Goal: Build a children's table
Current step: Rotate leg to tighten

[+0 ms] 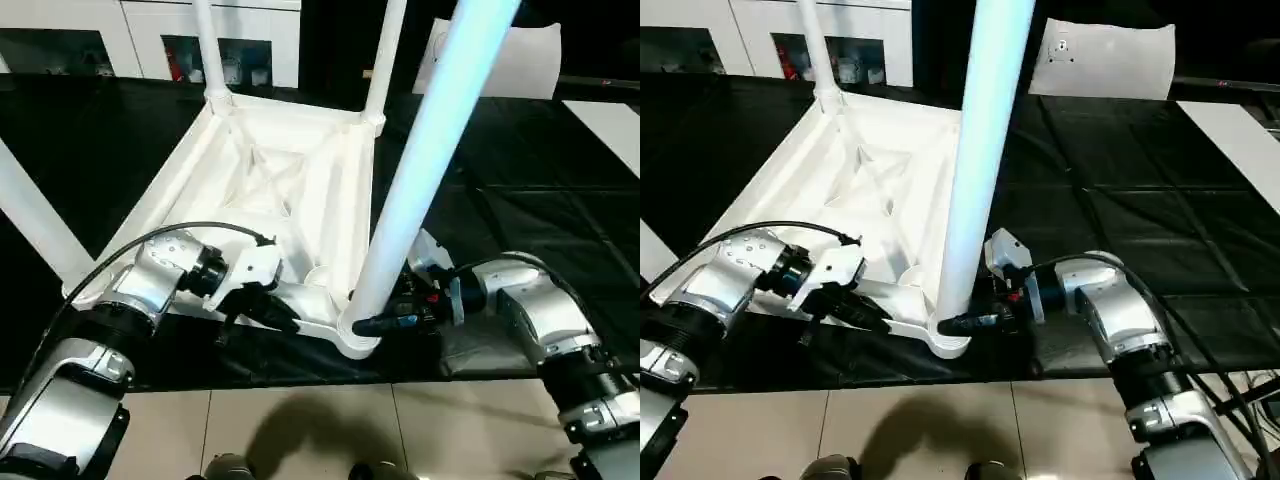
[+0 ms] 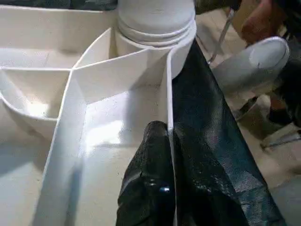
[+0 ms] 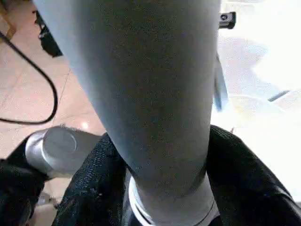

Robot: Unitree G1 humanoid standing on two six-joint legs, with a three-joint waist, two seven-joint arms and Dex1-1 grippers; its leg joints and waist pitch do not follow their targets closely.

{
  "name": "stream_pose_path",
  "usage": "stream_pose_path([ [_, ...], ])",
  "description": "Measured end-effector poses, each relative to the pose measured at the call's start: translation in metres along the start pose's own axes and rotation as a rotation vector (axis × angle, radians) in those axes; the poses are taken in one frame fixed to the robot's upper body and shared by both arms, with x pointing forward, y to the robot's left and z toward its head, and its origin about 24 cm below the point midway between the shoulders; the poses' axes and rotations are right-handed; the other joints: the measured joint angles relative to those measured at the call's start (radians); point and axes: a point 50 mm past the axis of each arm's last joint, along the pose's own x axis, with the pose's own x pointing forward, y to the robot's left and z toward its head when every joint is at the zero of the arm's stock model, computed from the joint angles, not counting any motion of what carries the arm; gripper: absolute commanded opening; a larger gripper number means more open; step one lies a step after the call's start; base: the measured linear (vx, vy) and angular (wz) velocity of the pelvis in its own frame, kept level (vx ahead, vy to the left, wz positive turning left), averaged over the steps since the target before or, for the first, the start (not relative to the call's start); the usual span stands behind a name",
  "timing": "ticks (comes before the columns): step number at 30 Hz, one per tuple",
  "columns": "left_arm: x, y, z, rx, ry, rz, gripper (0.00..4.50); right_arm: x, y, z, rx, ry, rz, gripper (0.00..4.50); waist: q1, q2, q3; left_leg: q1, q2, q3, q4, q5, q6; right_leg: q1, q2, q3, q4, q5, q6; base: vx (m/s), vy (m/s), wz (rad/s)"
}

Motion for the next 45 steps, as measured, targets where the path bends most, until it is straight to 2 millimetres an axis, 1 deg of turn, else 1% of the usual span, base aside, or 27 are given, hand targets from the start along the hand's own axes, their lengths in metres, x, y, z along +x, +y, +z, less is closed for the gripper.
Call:
stream_pose_path([
  [1, 0.000, 0.000, 0.000, -0.006, -0.002, 0.003, 0.00, 0.000, 0.000, 0.000, 0.004, -0.004, -0.006, 2.06, -0.001, 0.000, 0.000, 0.000, 0.000, 0.000, 0.000, 0.000, 0.000, 0.000, 0.000, 0.000, 0.000, 0.000, 0.000, 0.000, 0.000, 0.00],
  [4, 0.001, 0.002, -0.004, -0.062, -0.018, 0.126, 0.00, 0.007, 0.000, -0.009, 0.053, -0.091, -0.181, 2.05, -0.008, 0.001, -0.001, 0.002, 0.000, 0.003, -0.001, 0.000, 0.000, 0.004, 0.000, 0.001, 0.001, 0.001, 0.000, 0.000, 0.000, 0.00],
  [6, 0.007, 0.005, -0.004, -0.101, -0.032, 0.246, 0.00, 0.011, -0.005, -0.012, 0.105, -0.146, -0.374, 2.04, -0.024, 0.004, -0.002, 0.007, 0.000, 0.004, -0.001, 0.000, -0.001, 0.005, 0.000, 0.002, 0.000, -0.003, 0.005, 0.000, 0.000, 0.00],
  [7, 0.010, 0.007, -0.003, -0.115, -0.038, 0.278, 0.00, 0.012, -0.008, -0.013, 0.120, -0.155, -0.442, 2.03, -0.034, 0.006, -0.003, 0.008, -0.001, 0.005, -0.001, 0.000, -0.001, 0.006, -0.001, 0.002, 0.000, -0.003, 0.006, 0.000, 0.000, 0.00],
  [8, 0.015, 0.009, -0.001, -0.126, -0.044, 0.303, 0.00, 0.012, -0.010, -0.012, 0.131, -0.155, -0.495, 2.02, -0.042, 0.008, -0.004, 0.008, -0.001, 0.006, -0.001, 0.000, -0.001, 0.006, -0.002, 0.002, -0.001, -0.004, 0.007, 0.000, 0.000, 0.00],
  [10, 0.023, 0.011, 0.001, -0.149, -0.047, 0.360, 0.00, 0.014, -0.013, -0.012, 0.166, -0.169, -0.591, 2.00, -0.049, 0.011, -0.007, 0.009, -0.002, 0.006, -0.001, 0.000, -0.001, 0.006, -0.003, 0.002, -0.001, -0.005, 0.009, 0.000, 0.000, 0.00],
  [11, 0.027, 0.014, 0.002, -0.173, -0.051, 0.411, 0.00, 0.019, -0.015, -0.011, 0.195, -0.188, -0.683, 2.00, -0.056, 0.012, -0.008, 0.009, -0.002, 0.006, -0.001, 0.001, -0.001, 0.006, -0.002, 0.002, -0.001, -0.005, 0.009, 0.000, 0.000, 0.00],
  [12, 0.030, 0.015, 0.004, -0.182, -0.053, 0.435, 0.00, 0.022, -0.017, -0.010, 0.209, -0.198, -0.737, 2.00, -0.059, 0.013, -0.009, 0.009, -0.002, 0.006, -0.001, 0.001, -0.001, 0.005, -0.003, 0.002, -0.002, -0.005, 0.009, 0.000, 0.000, 0.00],
  [14, 0.038, 0.019, 0.009, -0.204, -0.067, 0.487, 0.00, 0.022, -0.020, -0.010, 0.230, -0.195, -0.831, 2.00, -0.061, 0.017, -0.012, 0.008, -0.002, 0.006, -0.002, 0.000, 0.000, 0.006, -0.003, 0.003, -0.004, -0.006, 0.011, 0.000, 0.000, 0.00],
  [16, 0.047, 0.023, 0.012, -0.230, -0.085, 0.546, 0.00, 0.027, -0.024, -0.007, 0.267, -0.209, -0.941, 2.00, -0.063, 0.021, -0.015, 0.008, -0.003, 0.007, -0.002, 0.000, 0.000, 0.005, -0.003, 0.007, -0.004, -0.008, 0.013, 0.000, 0.000, 0.00],
  [17, 0.056, 0.027, 0.018, -0.263, -0.122, 0.603, 0.00, 0.030, -0.028, -0.004, 0.300, -0.226, -1.046, 2.00, -0.063, 0.022, -0.016, 0.006, -0.004, 0.009, -0.001, 0.000, 0.000, 0.003, -0.003, 0.010, -0.004, -0.008, 0.014, 0.000, 0.000, 0.00],
  [19, 0.064, 0.029, 0.024, -0.277, -0.145, 0.637, 0.00, 0.028, -0.031, -0.002, 0.314, -0.226, -1.112, 2.00, -0.061, 0.022, -0.016, 0.005, -0.004, 0.009, -0.002, 0.000, 0.000, 0.001, -0.003, 0.010, -0.007, -0.008, 0.014, 0.000, 0.000, 0.00],
  [20, 0.066, 0.030, 0.025, -0.284, -0.148, 0.647, 0.00, 0.029, -0.032, -0.002, 0.321, -0.229, -1.133, 2.55, -0.061, 0.023, -0.016, 0.003, -0.005, 0.010, -0.002, -0.001, 0.002, 0.002, -0.003, 0.011, -0.008, -0.007, 0.014, 0.000, 0.000, 0.00],
  [21, 0.066, 0.030, 0.026, -0.288, -0.149, 0.648, 0.00, 0.030, -0.032, -0.001, 0.322, -0.232, -1.140, 2.69, -0.061, 0.023, -0.017, 0.002, -0.005, 0.010, -0.003, -0.001, 0.003, 0.002, -0.003, 0.012, -0.008, -0.007, 0.014, 0.000, 0.000, 0.00],
  [22, 0.065, 0.030, 0.026, -0.291, -0.152, 0.652, 0.00, 0.031, -0.031, 0.000, 0.325, -0.240, -1.138, 2.69, -0.061, 0.023, -0.017, 0.002, -0.005, 0.011, -0.003, -0.002, 0.003, 0.001, -0.003, 0.012, -0.009, -0.006, 0.015, 0.000, 0.000, 0.00],
  [24, 0.064, 0.030, 0.027, -0.292, -0.153, 0.668, 0.00, 0.032, -0.029, 0.001, 0.326, -0.254, -1.136, 3.08, -0.062, 0.024, -0.017, 0.000, -0.004, 0.012, -0.004, -0.003, 0.004, 0.001, -0.003, 0.013, -0.011, 0.002, 0.020, 0.000, 0.000, 0.00],
  [27, 0.064, 0.030, 0.028, -0.285, -0.158, 0.665, 0.00, 0.030, -0.026, 0.001, 0.319, -0.265, -1.134, 3.19, -0.060, 0.024, -0.017, 0.000, -0.004, 0.013, -0.009, -0.003, 0.004, -0.001, -0.003, 0.012, -0.012, 0.003, 0.020, 0.000, 0.000, 0.00],
  [28, 0.063, 0.029, 0.027, -0.279, -0.157, 0.659, 0.00, 0.030, -0.025, 0.001, 0.315, -0.269, -1.122, 3.39, -0.060, 0.024, -0.017, 0.000, -0.004, 0.014, -0.010, -0.003, 0.005, -0.001, -0.003, 0.012, -0.012, 0.004, 0.017, 0.000, 0.000, 0.00],
  [29, 0.061, 0.028, 0.027, -0.268, -0.157, 0.650, 0.00, 0.029, -0.023, 0.001, 0.307, -0.270, -1.104, 3.39, -0.060, 0.024, -0.017, 0.000, -0.004, 0.014, -0.010, -0.003, 0.005, -0.001, -0.003, 0.012, -0.013, 0.004, 0.017, 0.000, 0.000, 0.00],
  [31, 0.059, 0.026, 0.026, -0.253, -0.156, 0.629, 0.00, 0.026, -0.020, -0.001, 0.282, -0.266, -1.062, 3.59, -0.061, 0.024, -0.017, 0.000, -0.003, 0.015, -0.010, -0.004, 0.007, -0.001, -0.002, 0.012, -0.015, 0.004, 0.017, 0.000, 0.000, 0.00],
  [33, 0.055, 0.023, 0.024, -0.236, -0.156, 0.605, 0.00, 0.022, -0.017, -0.002, 0.253, -0.249, -1.005, 3.66, -0.063, 0.024, -0.017, 0.000, -0.003, 0.017, -0.010, -0.006, 0.007, -0.001, -0.002, 0.013, -0.016, 0.004, 0.017, 0.000, 0.000, 0.00],
  [34, 0.052, 0.021, 0.021, -0.223, -0.155, 0.589, 0.00, 0.019, -0.015, -0.003, 0.236, -0.238, -0.967, 3.84, -0.063, 0.024, -0.017, 0.000, -0.003, 0.017, -0.010, -0.006, 0.008, -0.001, -0.002, 0.013, -0.016, 0.004, 0.017, 0.000, 0.000, 0.00],
  [38, 0.035, 0.013, 0.010, -0.170, -0.139, 0.512, 0.00, 0.007, -0.006, -0.008, 0.171, -0.191, -0.766, 4.19, -0.058, 0.023, -0.016, 0.000, -0.002, 0.017, -0.009, -0.006, 0.008, -0.001, 0.000, 0.012, -0.015, 0.005, 0.016, 0.000, 0.000, 0.00],
  [39, 0.033, 0.012, 0.009, -0.156, -0.135, 0.494, 0.00, 0.004, -0.005, -0.008, 0.159, -0.184, -0.733, 4.19, -0.057, 0.022, -0.016, 0.000, -0.002, 0.017, -0.008, -0.006, 0.008, -0.001, -0.001, 0.012, -0.016, 0.005, 0.016, 0.000, 0.000, 0.00],
  [41, 0.030, 0.009, 0.007, -0.130, -0.126, 0.447, 0.00, -0.001, -0.002, -0.006, 0.135, -0.174, -0.661, 4.46, -0.054, 0.021, -0.016, 0.000, -0.001, 0.017, -0.005, -0.006, 0.008, -0.001, -0.002, 0.013, -0.016, 0.006, 0.016, 0.000, 0.000, 0.00],
  [45, 0.025, 0.004, 0.004, -0.104, -0.125, 0.360, 0.00, -0.008, 0.001, 0.000, 0.096, -0.138, -0.514, 4.46, -0.053, 0.019, -0.015, 0.000, -0.002, 0.017, -0.001, -0.008, 0.010, -0.001, -0.003, 0.013, -0.016, 0.007, 0.014, 0.000, 0.000, 0.00],
])
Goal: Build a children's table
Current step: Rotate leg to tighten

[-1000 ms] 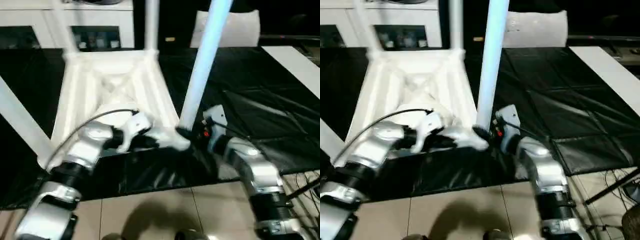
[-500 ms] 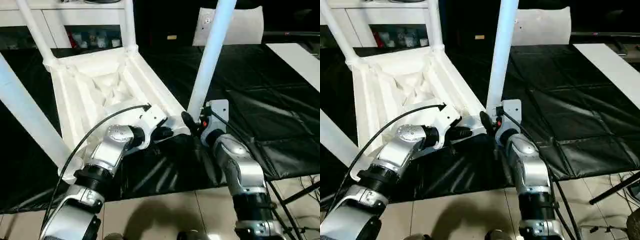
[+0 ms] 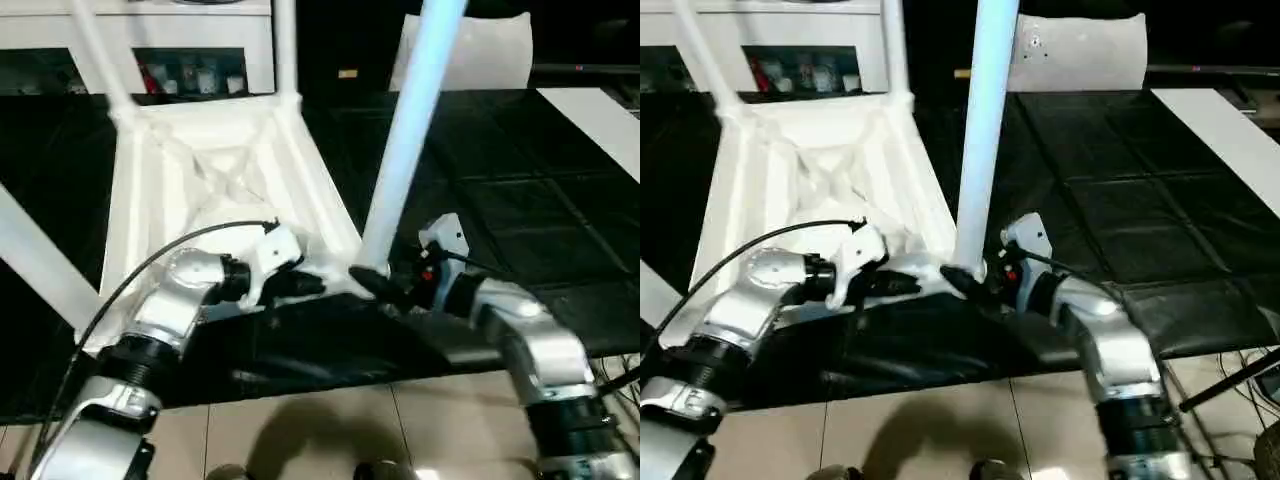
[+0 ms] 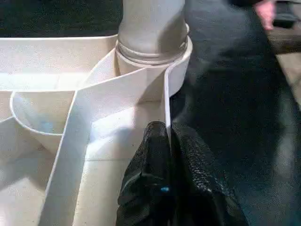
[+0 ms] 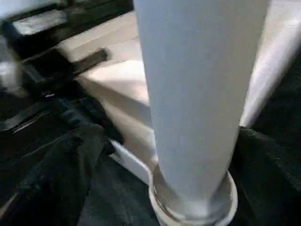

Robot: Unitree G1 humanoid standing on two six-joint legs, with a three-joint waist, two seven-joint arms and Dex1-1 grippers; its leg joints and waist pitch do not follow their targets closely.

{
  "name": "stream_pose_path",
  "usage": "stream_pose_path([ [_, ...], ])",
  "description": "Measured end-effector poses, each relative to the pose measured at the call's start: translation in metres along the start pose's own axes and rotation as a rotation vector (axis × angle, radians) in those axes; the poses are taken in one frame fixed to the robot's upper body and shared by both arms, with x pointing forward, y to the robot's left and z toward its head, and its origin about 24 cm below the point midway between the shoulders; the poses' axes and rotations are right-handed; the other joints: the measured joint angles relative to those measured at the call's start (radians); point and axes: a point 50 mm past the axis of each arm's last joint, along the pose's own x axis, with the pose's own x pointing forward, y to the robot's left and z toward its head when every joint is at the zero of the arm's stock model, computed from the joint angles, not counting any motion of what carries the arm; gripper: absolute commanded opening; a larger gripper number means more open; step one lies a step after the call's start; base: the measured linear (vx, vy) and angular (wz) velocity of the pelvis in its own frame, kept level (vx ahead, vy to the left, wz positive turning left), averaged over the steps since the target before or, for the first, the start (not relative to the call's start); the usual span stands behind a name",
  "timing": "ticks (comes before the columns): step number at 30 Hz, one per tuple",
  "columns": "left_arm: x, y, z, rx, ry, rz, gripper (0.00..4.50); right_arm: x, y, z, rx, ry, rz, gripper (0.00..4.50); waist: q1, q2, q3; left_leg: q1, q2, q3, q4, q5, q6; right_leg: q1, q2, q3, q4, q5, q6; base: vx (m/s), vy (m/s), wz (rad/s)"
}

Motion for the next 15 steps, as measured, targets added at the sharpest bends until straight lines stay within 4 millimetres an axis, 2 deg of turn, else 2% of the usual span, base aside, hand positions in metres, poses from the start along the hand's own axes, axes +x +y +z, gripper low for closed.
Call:
stream_pose_path([
  [5, -0.013, 0.002, -0.005, 0.018, 0.018, -0.090, 0.00, -0.009, -0.004, 0.003, -0.054, 0.049, 0.153, 4.46, 0.003, -0.011, 0.002, 0.000, 0.000, 0.000, 0.001, 0.000, 0.000, 0.000, 0.000, -0.001, 0.001, 0.001, -0.001, 0.000, 0.000, 0.00],
  [8, -0.023, 0.001, -0.007, 0.036, 0.036, -0.167, 0.00, -0.012, -0.008, 0.004, -0.075, 0.076, 0.227, 4.10, 0.009, -0.018, 0.004, 0.000, 0.001, 0.000, 0.002, 0.000, 0.000, -0.001, 0.000, -0.002, 0.002, 0.001, -0.001, 0.000, 0.000, 0.00],
  [9, -0.025, 0.001, -0.008, 0.043, 0.043, -0.190, 0.00, -0.012, -0.008, 0.004, -0.084, 0.086, 0.253, 4.10, 0.013, -0.019, 0.004, 0.000, 0.001, 0.000, 0.002, 0.000, 0.000, -0.001, 0.000, -0.001, 0.002, 0.001, -0.001, 0.000, 0.000, 0.00],
  [12, -0.028, 0.001, -0.005, 0.072, 0.066, -0.252, 0.00, -0.011, -0.006, 0.004, -0.102, 0.106, 0.333, 3.76, 0.027, -0.022, 0.004, -0.001, 0.001, 0.000, 0.004, -0.001, 0.001, -0.001, 0.000, -0.001, 0.003, 0.001, -0.001, 0.000, 0.000, 0.00],
  [15, -0.029, 0.002, -0.004, 0.091, 0.084, -0.290, 0.00, -0.008, -0.004, 0.003, -0.114, 0.126, 0.397, 3.48, 0.033, -0.025, 0.005, -0.001, 0.001, 0.000, 0.007, -0.001, 0.002, 0.000, -0.001, -0.001, 0.005, 0.001, -0.002, 0.000, 0.000, 0.00],
])
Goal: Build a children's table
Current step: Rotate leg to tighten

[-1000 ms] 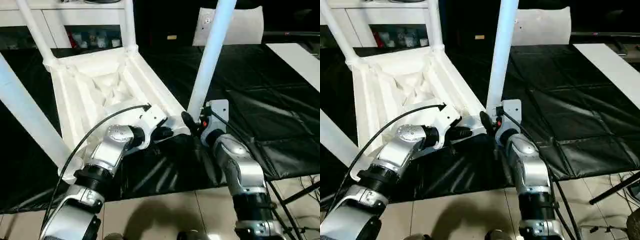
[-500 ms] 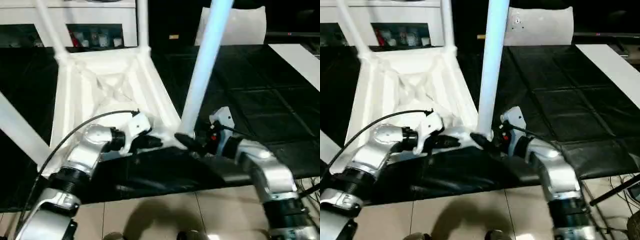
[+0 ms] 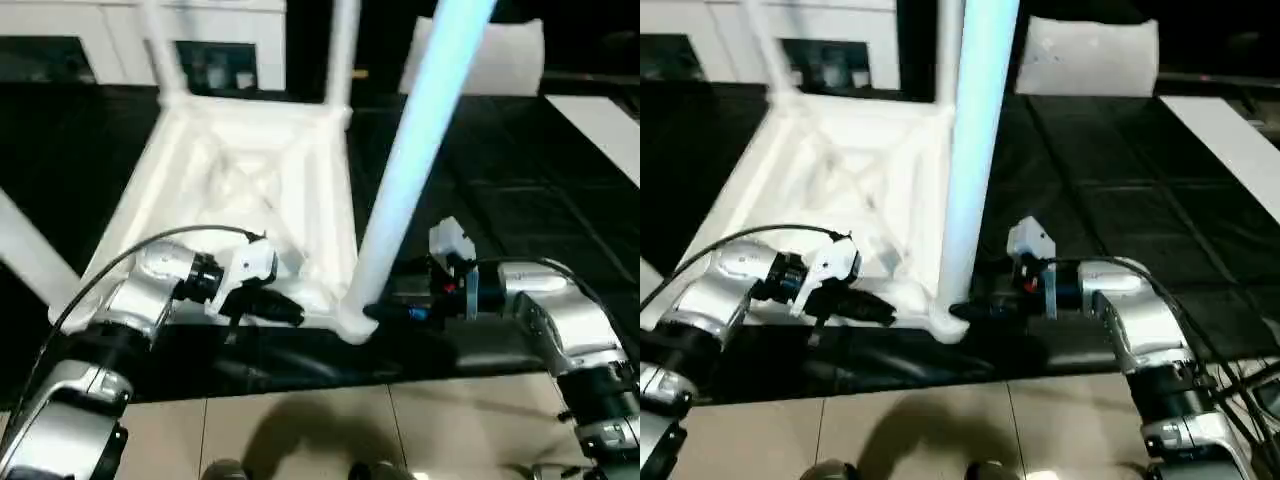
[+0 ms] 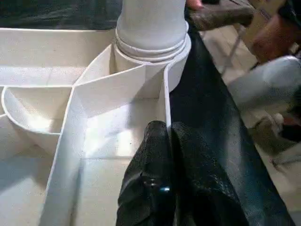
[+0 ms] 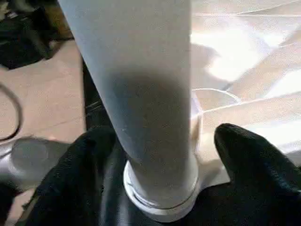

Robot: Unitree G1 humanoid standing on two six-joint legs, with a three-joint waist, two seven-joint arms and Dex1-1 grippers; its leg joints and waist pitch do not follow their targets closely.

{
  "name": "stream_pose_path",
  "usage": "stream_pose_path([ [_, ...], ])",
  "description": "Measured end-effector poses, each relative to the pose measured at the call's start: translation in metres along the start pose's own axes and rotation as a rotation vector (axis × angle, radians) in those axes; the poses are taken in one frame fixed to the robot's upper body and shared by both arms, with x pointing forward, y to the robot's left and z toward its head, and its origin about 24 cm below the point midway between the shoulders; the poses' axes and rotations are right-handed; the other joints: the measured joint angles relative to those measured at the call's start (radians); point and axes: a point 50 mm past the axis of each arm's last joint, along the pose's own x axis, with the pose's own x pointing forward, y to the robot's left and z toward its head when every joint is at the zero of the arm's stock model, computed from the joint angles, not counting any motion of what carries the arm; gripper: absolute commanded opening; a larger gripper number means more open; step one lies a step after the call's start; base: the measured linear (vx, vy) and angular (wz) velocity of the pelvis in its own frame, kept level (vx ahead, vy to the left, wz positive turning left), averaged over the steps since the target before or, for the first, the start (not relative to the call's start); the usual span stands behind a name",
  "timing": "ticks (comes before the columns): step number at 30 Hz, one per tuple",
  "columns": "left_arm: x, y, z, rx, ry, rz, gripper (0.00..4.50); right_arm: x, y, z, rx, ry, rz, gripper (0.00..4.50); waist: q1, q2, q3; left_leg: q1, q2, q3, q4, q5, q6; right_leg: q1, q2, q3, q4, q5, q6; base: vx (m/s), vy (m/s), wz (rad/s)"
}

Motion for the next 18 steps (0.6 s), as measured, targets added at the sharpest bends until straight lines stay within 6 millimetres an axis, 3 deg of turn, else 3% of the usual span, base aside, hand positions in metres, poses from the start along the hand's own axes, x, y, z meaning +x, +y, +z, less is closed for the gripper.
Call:
stream_pose_path([
  [9, -0.001, 0.004, 0.002, 0.028, 0.021, -0.045, 0.00, 0.007, -0.002, -0.002, -0.022, 0.018, 0.091, 2.76, 0.017, -0.006, 0.002, -0.001, 0.001, 0.000, 0.003, 0.000, 0.000, -0.001, 0.000, 0.000, 0.003, 0.001, -0.001, 0.000, 0.000, 0.00],
  [18, -0.001, 0.006, 0.003, 0.043, 0.030, -0.059, 0.00, 0.013, -0.004, 0.000, -0.047, 0.004, 0.104, 2.04, 0.019, -0.007, 0.002, 0.000, 0.001, 0.000, 0.004, 0.000, 0.000, 0.000, 0.000, 0.000, 0.005, 0.000, -0.001, 0.000, 0.000, 0.00],
])
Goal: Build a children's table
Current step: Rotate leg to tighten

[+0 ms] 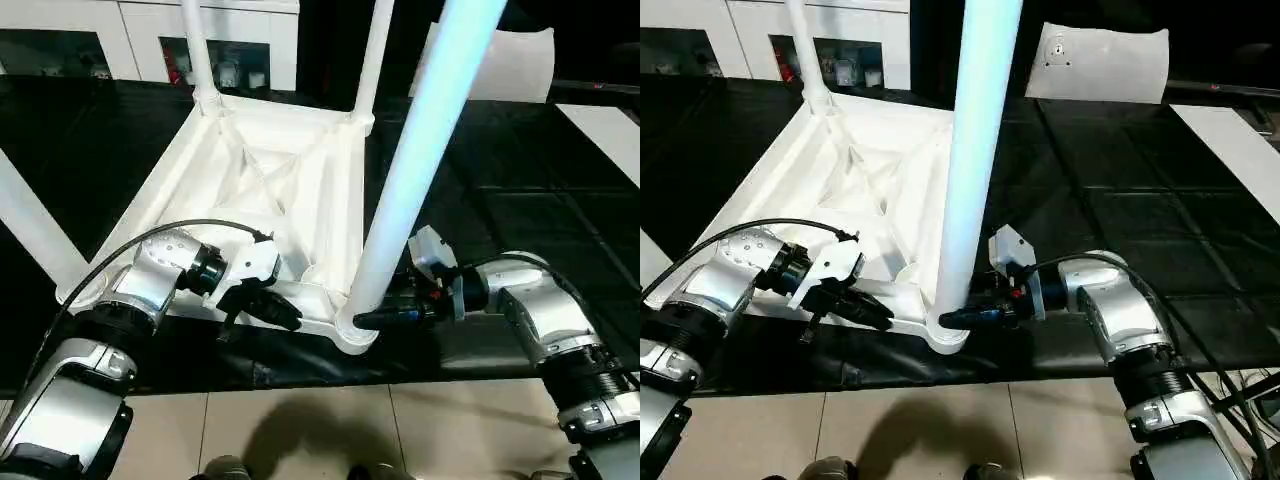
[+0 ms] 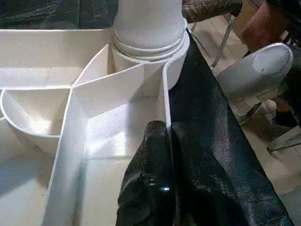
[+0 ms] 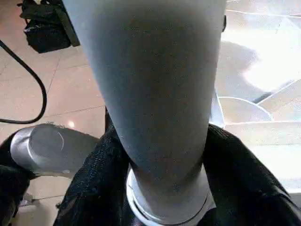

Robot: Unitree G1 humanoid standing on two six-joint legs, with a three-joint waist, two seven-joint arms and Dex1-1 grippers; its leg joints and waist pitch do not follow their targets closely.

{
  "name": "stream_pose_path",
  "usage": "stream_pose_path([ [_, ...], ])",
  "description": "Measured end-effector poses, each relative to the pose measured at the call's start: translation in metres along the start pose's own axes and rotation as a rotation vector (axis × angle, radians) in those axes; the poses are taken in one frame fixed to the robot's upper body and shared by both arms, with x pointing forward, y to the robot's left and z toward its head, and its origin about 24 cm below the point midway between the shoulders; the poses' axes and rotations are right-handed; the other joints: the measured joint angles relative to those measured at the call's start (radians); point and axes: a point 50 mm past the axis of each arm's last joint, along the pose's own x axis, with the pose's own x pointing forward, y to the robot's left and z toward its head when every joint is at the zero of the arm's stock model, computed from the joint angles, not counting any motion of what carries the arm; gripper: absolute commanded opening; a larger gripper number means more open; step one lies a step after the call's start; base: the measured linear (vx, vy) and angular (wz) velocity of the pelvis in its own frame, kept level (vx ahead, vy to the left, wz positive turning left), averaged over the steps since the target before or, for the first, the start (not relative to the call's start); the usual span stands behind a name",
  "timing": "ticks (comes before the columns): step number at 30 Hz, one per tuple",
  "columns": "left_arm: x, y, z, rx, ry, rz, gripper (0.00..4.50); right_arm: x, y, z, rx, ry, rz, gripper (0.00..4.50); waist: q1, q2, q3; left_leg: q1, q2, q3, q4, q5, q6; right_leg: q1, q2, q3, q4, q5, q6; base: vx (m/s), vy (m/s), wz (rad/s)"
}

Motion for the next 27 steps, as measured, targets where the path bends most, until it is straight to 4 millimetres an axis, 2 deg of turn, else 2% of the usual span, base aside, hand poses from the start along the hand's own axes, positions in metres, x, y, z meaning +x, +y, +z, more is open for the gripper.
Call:
stream_pose_path([
  [7, 0.000, 0.000, 0.000, -0.005, -0.001, -0.003, 0.00, 0.001, 0.001, -0.001, 0.011, -0.009, -0.002, 1.94, 0.001, 0.000, 0.000, 0.001, 0.000, 0.000, 0.000, 0.000, 0.000, 0.000, 0.000, 0.000, 0.001, 0.000, 0.000, 0.000, 0.000, 0.00],
  [13, 0.004, 0.004, 0.000, -0.062, -0.004, 0.071, 0.00, 0.008, 0.010, -0.006, 0.134, -0.063, -0.161, 1.93, 0.002, 0.001, 0.000, 0.006, 0.000, 0.000, 0.000, 0.000, 0.000, 0.003, 0.000, 0.001, 0.002, -0.001, 0.001, 0.000, 0.000, 0.00],
  [17, 0.009, 0.006, -0.002, -0.140, -0.019, 0.179, 0.00, 0.014, 0.011, -0.010, 0.192, -0.109, -0.353, 1.93, -0.008, 0.002, -0.001, 0.010, 0.000, 0.000, -0.001, 0.001, -0.002, 0.007, 0.000, 0.001, 0.002, -0.005, 0.008, 0.000, 0.000, 0.00],
  [19, 0.016, 0.010, -0.002, -0.189, -0.033, 0.270, 0.00, 0.020, 0.005, -0.012, 0.243, -0.154, -0.507, 1.93, -0.026, 0.005, -0.002, 0.010, -0.001, -0.001, 0.000, 0.001, -0.002, 0.007, 0.000, 0.001, 0.001, -0.006, 0.009, 0.000, 0.000, 0.00],
  [21, 0.028, 0.016, 0.002, -0.220, -0.051, 0.331, 0.00, 0.019, -0.001, -0.012, 0.264, -0.158, -0.636, 1.93, -0.044, 0.011, -0.004, 0.010, -0.001, -0.004, -0.001, 0.001, -0.002, 0.007, -0.001, -0.002, -0.009, -0.006, 0.009, 0.000, 0.000, 0.00],
  [23, 0.041, 0.021, 0.007, -0.265, -0.085, 0.407, 0.00, 0.020, -0.008, -0.011, 0.297, -0.164, -0.780, 1.93, -0.058, 0.011, -0.004, 0.007, -0.002, -0.008, -0.004, 0.001, -0.002, 0.007, 0.000, -0.004, -0.020, -0.006, 0.009, 0.000, 0.000, 0.00],
  [27, 0.056, 0.031, 0.015, -0.303, -0.095, 0.515, 0.00, 0.026, -0.021, -0.007, 0.344, -0.166, -0.971, 1.93, -0.067, 0.012, -0.003, 0.006, -0.004, -0.009, -0.006, 0.001, -0.002, 0.006, -0.001, -0.003, -0.031, -0.006, 0.009, 0.000, 0.000, 0.00],
])
